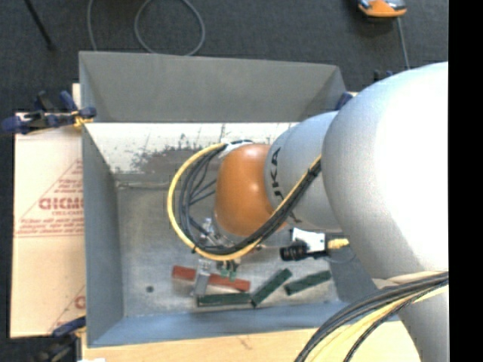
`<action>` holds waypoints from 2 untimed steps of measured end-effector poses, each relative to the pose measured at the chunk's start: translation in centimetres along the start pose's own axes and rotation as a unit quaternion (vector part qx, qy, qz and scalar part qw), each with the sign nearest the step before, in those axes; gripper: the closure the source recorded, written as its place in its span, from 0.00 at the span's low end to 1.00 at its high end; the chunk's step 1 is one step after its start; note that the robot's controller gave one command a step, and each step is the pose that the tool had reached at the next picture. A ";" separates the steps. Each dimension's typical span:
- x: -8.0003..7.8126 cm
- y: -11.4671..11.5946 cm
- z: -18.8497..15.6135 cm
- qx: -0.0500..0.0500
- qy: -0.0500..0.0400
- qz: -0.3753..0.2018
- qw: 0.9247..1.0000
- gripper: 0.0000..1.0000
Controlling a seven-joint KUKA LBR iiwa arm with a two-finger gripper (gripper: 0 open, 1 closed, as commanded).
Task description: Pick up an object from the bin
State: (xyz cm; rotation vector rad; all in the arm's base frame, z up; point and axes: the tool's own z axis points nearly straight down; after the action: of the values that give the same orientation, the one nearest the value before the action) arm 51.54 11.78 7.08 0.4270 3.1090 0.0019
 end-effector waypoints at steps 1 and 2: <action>0.0 0.0 0.0 0.000 0.000 0.001 1.000 1.00; -0.3 0.0 -5.1 -0.001 -0.001 0.000 1.000 1.00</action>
Offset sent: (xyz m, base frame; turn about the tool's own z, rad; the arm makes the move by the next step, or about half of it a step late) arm 0.0000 0.0000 0.0000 0.0000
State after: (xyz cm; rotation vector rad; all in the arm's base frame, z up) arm 51.77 11.69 12.15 0.4269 3.1060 0.0039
